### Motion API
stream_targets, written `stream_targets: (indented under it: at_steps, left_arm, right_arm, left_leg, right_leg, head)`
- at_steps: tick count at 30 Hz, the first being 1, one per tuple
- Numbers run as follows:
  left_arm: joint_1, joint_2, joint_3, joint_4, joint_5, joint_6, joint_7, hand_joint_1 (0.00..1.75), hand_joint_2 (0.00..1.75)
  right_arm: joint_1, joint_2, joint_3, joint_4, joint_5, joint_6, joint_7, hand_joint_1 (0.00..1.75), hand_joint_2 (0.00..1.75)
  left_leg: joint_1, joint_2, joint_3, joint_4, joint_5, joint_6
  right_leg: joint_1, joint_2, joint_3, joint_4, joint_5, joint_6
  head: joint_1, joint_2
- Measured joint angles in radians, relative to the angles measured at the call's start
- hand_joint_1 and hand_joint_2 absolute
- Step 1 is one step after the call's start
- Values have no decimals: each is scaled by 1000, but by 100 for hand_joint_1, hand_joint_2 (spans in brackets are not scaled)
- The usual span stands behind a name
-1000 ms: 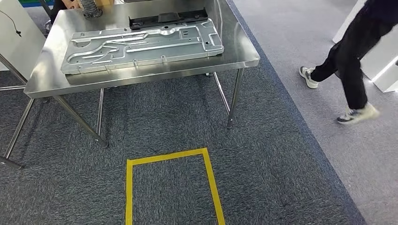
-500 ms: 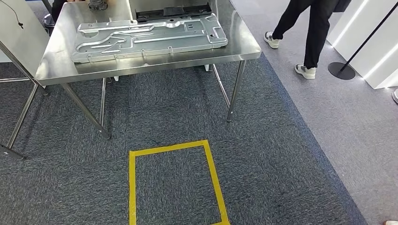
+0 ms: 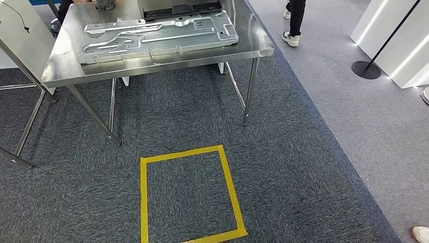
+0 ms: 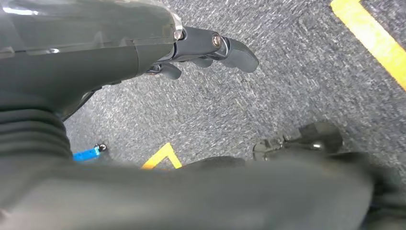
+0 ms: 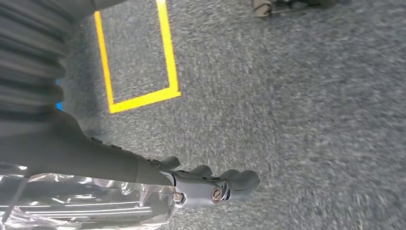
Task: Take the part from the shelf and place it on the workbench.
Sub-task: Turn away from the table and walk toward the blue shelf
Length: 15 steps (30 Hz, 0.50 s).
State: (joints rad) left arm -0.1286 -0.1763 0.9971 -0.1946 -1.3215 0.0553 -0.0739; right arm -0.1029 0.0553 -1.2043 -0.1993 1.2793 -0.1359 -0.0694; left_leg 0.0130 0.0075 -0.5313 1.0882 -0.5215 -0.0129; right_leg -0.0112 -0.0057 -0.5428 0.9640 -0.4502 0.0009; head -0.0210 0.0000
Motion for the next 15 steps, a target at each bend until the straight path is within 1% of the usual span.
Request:
stream_targets:
  at_steps: [1, 2, 3, 5, 6, 7, 8, 9, 10, 11, 12, 13, 14, 15]
  left_arm:
    - [-1, 0, -1, 0, -1, -3, 4, 0, 175]
    - [-1, 0, -2, 0, -3, -4, 8, 0, 175]
    - [0, 0, -3, 0, -5, -4, 12, 0, 175]
    - [1, 0, -4, 0, -7, -2, 19, 0, 175]
    - [1, 1, -5, 0, -7, -1, 23, 0, 175]
    - [1, 0, -6, 0, -7, -1, 27, 0, 175]
    - [1, 0, -7, 0, -8, 0, 32, 0, 175]
    - [1, 0, -8, 0, -9, -1, 37, 0, 175]
    - [2, 1, -9, 0, -9, -3, 43, 0, 175]
    - [3, 1, -14, 0, -6, -7, 50, 0, 175]
    - [3, 3, -21, -2, 2, -12, 55, 0, 175]
    - [4, 4, -32, -4, 14, -16, 59, 0, 175]
    - [4, 6, -46, -8, 31, -20, 61, 0, 175]
    - [4, 7, -59, -13, 49, -22, 62, 0, 175]
  right_arm:
    - [0, 3, 4, 0, 4, -1, 6, 0, 175]
    - [0, 5, 8, 0, 8, -2, 12, 0, 175]
    - [-1, 7, 11, 0, 11, -2, 18, 0, 175]
    - [0, 10, 15, 0, 15, -2, 24, 0, 175]
    - [0, 10, 17, 1, 17, 0, 26, 0, 175]
    - [0, 12, 18, 1, 19, 2, 30, 0, 175]
    - [0, 13, 21, 2, 22, 4, 36, 0, 175]
    - [1, 14, 24, 2, 27, 8, 43, 0, 175]
    - [3, 14, 29, 2, 31, 13, 50, 0, 175]
    - [7, 14, 37, 3, 33, 20, 55, 0, 175]
    - [12, 14, 48, 4, 30, 27, 59, 0, 175]
    - [20, 14, 62, 5, 22, 33, 61, 0, 175]
    - [27, 14, 78, 6, 9, 37, 62, 0, 175]
    - [33, 14, 95, 7, -8, 39, 63, 0, 175]
  left_leg:
    - [-1, -1, 37, -62, 10, 5]
    - [-3, -2, 59, -102, 11, 11]
    - [-5, -3, 62, -114, 7, 18]
    - [-4, -3, 53, -117, 13, 32]
    - [-3, -2, 50, -118, 18, 39]
    - [-2, -1, 47, -120, 24, 47]
    - [-3, 0, 42, -122, 29, 53]
    - [-4, 2, 36, -121, 32, 56]
    - [-6, 3, 31, -120, 35, 58]
    - [-8, 3, 27, -119, 37, 59]
    - [-10, 3, 24, -117, 38, 58]
    - [-11, 3, 23, -115, 38, 58]
    - [-12, 2, 23, -113, 38, 57]
    - [-13, 2, 23, -111, 38, 55]
  right_leg:
    - [0, 1, -5, 6, 2, 5]
    - [1, 1, -10, 12, 3, 10]
    - [2, 1, -13, 14, 6, 16]
    - [2, 1, -16, 17, 10, 29]
    - [1, 2, -23, 28, 1, 34]
    - [-1, 2, -37, 59, -22, 38]
    - [-3, 3, -61, 113, -58, 41]
    - [-3, 3, -91, 184, -97, 44]
    - [-3, 4, -121, 255, -131, 45]
    - [-3, 4, -139, 304, -147, 46]
    - [-3, 3, -138, 314, -143, 45]
    - [-3, 3, -116, 281, -121, 42]
    - [-2, 3, -77, 214, -87, 37]
    - [-1, 3, -35, 137, -59, 32]
  head:
    - [0, 0]
    - [0, 0]
    - [0, 0]
    - [0, 0]
    - [0, 0]
    - [0, 0]
    - [0, 0]
    - [0, 0]
    - [0, 0]
    - [0, 0]
    - [0, 0]
    - [0, 0]
    - [0, 0]
    - [0, 0]
